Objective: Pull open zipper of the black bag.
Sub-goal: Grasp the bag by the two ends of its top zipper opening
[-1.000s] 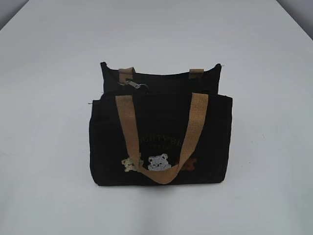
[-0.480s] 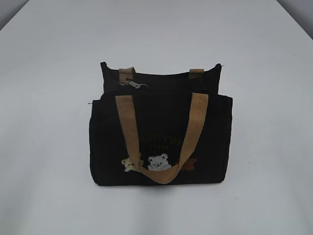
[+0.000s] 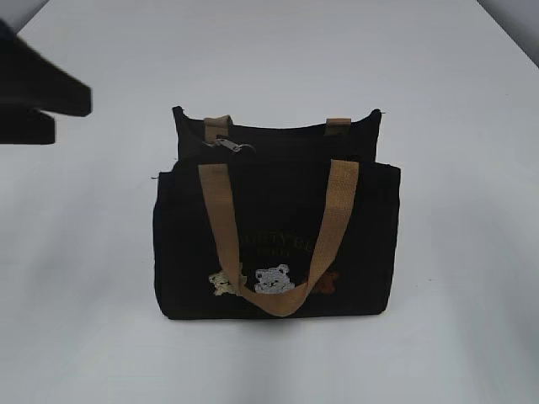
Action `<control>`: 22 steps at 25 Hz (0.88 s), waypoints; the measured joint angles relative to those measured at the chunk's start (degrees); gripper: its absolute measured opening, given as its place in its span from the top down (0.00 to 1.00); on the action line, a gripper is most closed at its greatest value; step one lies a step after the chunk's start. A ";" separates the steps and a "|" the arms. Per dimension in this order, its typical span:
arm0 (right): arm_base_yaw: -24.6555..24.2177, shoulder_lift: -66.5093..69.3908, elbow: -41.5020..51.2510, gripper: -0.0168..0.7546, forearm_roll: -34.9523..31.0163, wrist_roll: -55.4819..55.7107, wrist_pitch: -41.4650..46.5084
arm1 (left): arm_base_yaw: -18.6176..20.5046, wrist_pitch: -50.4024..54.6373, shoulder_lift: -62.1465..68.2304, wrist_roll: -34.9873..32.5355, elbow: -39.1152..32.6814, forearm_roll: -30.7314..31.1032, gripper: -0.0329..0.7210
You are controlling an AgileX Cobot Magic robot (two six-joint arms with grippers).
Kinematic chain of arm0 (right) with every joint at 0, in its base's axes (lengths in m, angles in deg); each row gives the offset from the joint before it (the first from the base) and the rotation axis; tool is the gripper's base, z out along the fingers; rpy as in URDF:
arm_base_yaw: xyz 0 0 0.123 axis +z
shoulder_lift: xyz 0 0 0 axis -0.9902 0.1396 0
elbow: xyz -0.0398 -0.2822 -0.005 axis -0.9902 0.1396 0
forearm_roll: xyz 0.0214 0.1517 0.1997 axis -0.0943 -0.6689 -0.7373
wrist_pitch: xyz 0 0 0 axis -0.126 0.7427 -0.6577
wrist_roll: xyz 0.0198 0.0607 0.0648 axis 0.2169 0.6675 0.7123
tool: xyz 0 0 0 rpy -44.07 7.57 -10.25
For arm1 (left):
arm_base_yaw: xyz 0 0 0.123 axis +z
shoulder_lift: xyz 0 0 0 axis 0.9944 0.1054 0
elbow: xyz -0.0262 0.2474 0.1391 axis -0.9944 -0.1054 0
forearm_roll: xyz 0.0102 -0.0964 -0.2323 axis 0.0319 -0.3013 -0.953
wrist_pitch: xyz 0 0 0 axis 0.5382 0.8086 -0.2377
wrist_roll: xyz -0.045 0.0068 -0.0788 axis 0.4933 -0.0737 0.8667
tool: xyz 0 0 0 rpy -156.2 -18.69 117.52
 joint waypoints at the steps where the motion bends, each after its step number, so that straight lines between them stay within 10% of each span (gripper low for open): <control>1: 1.04 2.69 -1.86 0.32 -0.06 -1.68 0.76 | -1.39 -0.27 3.04 -0.07 1.94 -0.19 0.33; 13: 15.82 34.50 -22.91 0.32 -0.36 -10.21 8.43 | -7.60 -2.64 30.75 -0.17 16.87 -0.63 0.32; 22: 25.00 51.42 -36.24 0.33 -0.36 -15.79 5.90 | -7.90 -4.76 35.59 -1.07 20.64 -2.91 0.65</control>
